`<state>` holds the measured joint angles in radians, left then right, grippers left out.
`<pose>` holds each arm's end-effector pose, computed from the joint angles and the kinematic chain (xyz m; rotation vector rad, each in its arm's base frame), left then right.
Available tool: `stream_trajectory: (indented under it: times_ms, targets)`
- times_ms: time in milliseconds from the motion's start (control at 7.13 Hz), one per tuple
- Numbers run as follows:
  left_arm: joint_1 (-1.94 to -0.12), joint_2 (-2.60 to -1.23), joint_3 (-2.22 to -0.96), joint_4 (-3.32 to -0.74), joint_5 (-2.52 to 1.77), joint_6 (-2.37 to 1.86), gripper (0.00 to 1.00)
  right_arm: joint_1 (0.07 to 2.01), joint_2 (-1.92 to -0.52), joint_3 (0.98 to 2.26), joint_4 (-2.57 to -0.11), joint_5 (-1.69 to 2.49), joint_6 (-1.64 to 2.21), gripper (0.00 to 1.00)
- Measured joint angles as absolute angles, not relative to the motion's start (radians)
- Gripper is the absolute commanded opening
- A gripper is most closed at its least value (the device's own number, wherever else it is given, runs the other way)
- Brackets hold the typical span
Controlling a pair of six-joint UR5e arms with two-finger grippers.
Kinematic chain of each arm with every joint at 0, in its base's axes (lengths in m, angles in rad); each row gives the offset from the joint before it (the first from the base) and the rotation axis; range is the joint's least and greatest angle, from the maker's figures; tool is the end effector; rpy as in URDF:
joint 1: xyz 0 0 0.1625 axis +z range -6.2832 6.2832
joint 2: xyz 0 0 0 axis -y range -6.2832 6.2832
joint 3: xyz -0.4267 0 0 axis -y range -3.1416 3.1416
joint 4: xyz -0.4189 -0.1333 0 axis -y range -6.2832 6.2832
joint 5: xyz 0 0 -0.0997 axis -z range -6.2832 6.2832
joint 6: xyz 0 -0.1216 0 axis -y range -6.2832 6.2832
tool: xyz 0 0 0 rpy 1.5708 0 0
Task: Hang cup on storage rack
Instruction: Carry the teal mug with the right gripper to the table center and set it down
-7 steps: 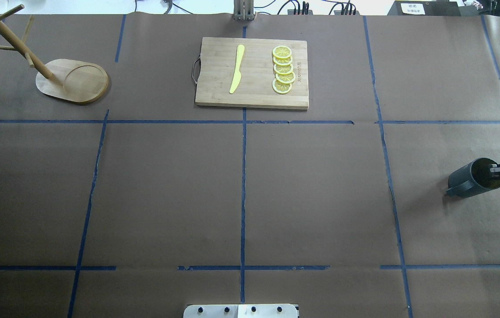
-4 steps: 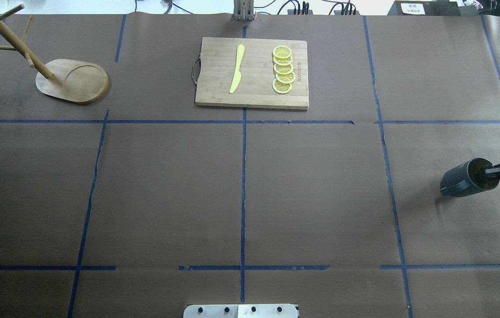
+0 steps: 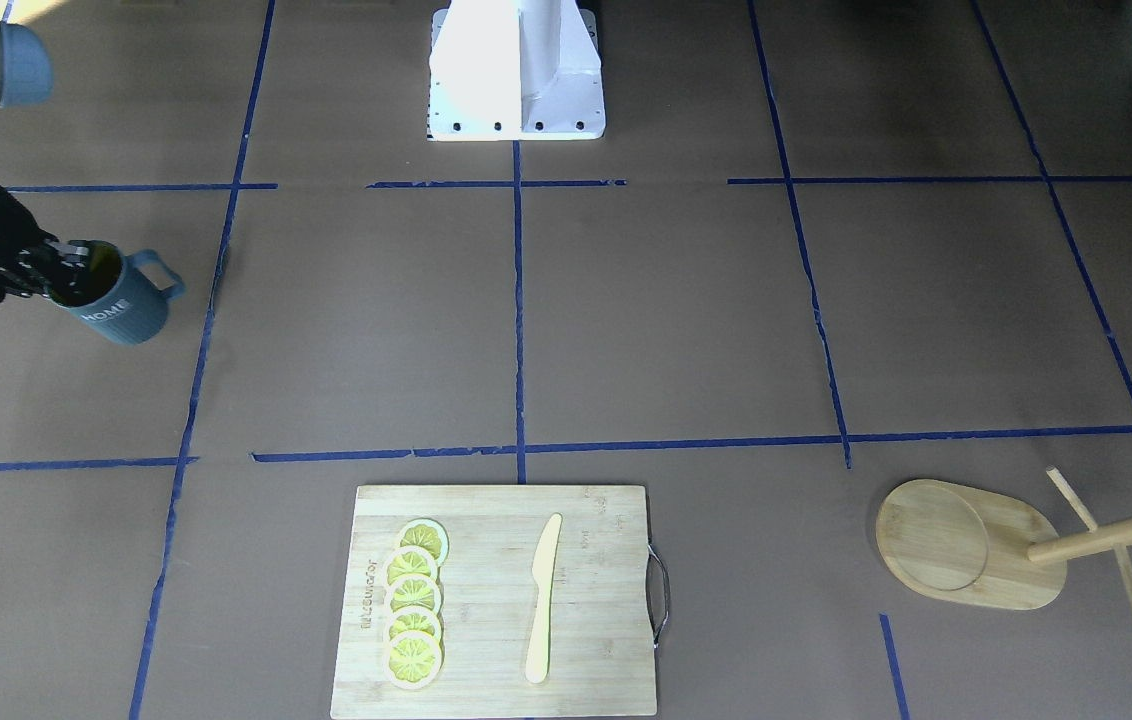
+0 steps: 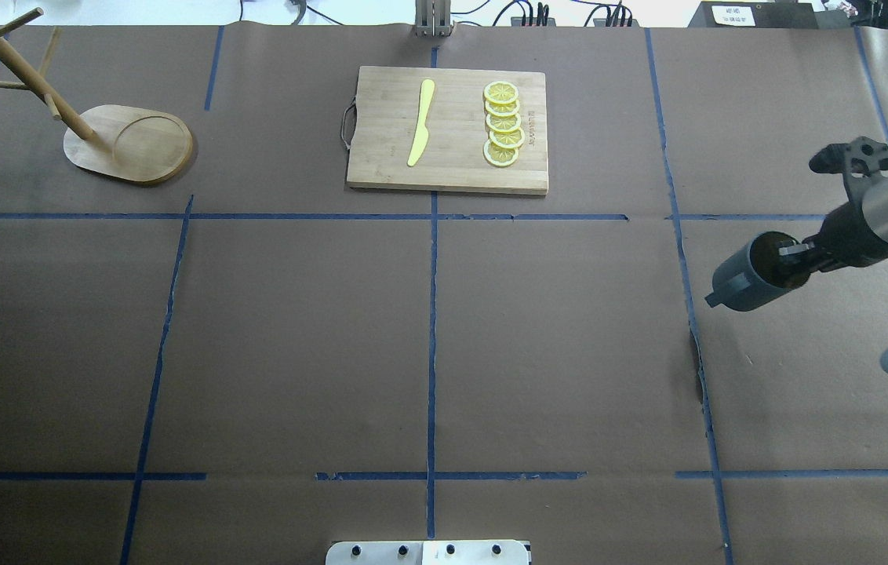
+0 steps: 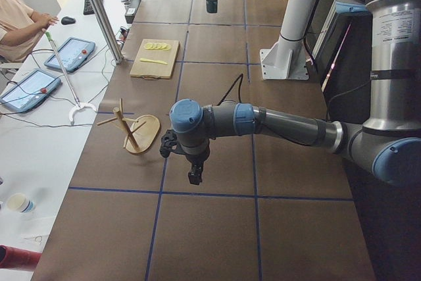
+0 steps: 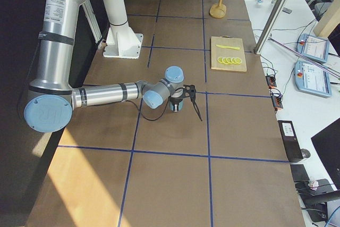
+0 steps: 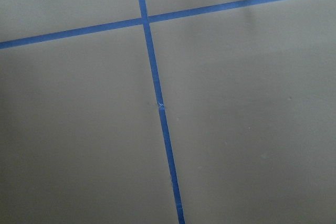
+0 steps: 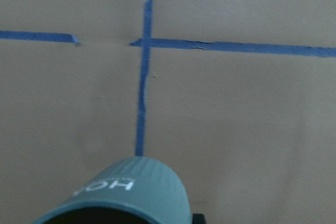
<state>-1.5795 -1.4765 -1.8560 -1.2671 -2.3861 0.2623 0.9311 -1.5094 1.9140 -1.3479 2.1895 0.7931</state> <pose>-0.0488 -0.4604 0.6019 0.0045 0.8226 0.1932 -0.2780 -0.4788 0.4451 0.0651 -0.8483 -0.0500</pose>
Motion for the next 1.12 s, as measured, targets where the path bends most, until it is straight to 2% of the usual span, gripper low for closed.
stream_trajectory:
  times_ms: [280, 701, 982, 1122]
  targets:
    - [-1.580, -1.476, -1.856, -1.267, -2.388, 0.262, 1.00, 0.797, -1.298, 1.910, -1.501, 2.090, 0.875, 0.03]
    - [-1.579, -1.476, -1.857, -1.269, -2.389, 0.262, 1.00, 0.616, -0.971, 1.766, -1.631, 1.949, 1.077, 0.03]
    - [-1.577, -1.477, -1.857, -1.271, -2.390, 0.262, 1.00, 0.544, -0.855, 1.677, -1.639, 1.905, 1.210, 0.04]
    - [-1.577, -1.477, -1.856, -1.272, -2.390, 0.262, 1.00, 0.515, -0.823, 1.637, -1.638, 1.885, 1.241, 0.12]
